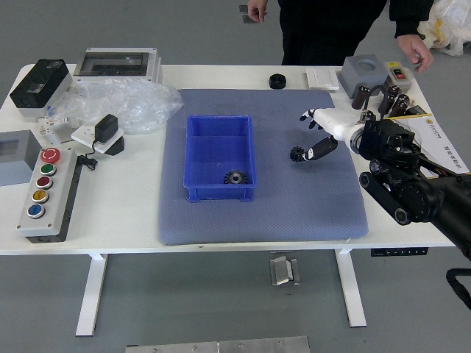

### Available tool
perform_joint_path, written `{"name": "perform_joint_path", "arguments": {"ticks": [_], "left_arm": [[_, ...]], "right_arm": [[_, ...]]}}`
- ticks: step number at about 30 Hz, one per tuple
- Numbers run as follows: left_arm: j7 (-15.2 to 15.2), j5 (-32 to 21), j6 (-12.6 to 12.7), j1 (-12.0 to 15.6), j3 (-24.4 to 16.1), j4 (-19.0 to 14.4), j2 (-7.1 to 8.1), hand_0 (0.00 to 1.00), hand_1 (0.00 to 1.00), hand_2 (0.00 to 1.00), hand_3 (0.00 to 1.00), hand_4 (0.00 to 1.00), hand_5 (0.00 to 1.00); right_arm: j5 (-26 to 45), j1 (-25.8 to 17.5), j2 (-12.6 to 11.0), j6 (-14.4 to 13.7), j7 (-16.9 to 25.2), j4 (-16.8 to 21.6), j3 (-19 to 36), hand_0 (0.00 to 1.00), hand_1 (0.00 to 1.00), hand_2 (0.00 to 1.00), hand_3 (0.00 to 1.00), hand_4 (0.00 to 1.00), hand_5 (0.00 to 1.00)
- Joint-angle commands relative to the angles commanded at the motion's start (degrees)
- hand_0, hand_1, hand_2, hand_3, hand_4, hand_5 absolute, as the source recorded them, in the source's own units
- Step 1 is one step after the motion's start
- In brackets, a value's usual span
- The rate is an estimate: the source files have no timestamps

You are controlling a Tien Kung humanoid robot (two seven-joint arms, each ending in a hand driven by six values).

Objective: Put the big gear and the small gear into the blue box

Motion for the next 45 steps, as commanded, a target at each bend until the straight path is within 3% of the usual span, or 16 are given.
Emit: {"name": "perform_joint_path", "arguments": {"ticks": [5, 6, 15, 45], "left_arm": [[0.02, -0.07, 0.02, -0.01, 0.09, 0.00, -0.03, 0.852, 0.822, 0.804, 0.827, 0.674, 0.306], [0.02, -0.06, 0.02, 0.00, 0.09, 0.00, -0.05, 0.852, 0.822, 0.803, 0.826, 0.675, 0.306], [0.03, 0.15, -0.04, -0.08, -0.03, 0.00, -0.26, 0.852, 0.822, 0.803, 0.827, 0.674, 0.309], [0.12, 0.40, -0.10, -0.15, 0.34, 0.00, -0.30, 0.853, 0.822, 0.804, 0.827, 0.675, 0.307]], "right_arm": [[0.03, -0.04, 0.68, -2.25, 0.92, -1.65, -0.76, 0.652, 0.567, 0.636, 0.695, 0.928, 0.222], [0.03, -0.03, 0.77, -2.61, 1.08, -1.94, -0.83, 0.622, 0.534, 0.599, 0.627, 0.909, 0.189], [0.33, -0.02, 1.69, -5.98, 2.59, -4.45, -1.53, 0.592, 0.504, 0.567, 0.578, 0.885, 0.177], [1.14, -0.62, 4.06, -6.96, 3.02, -6.98, -1.97, 0.574, 0.486, 0.564, 0.580, 0.836, 0.132]]}}
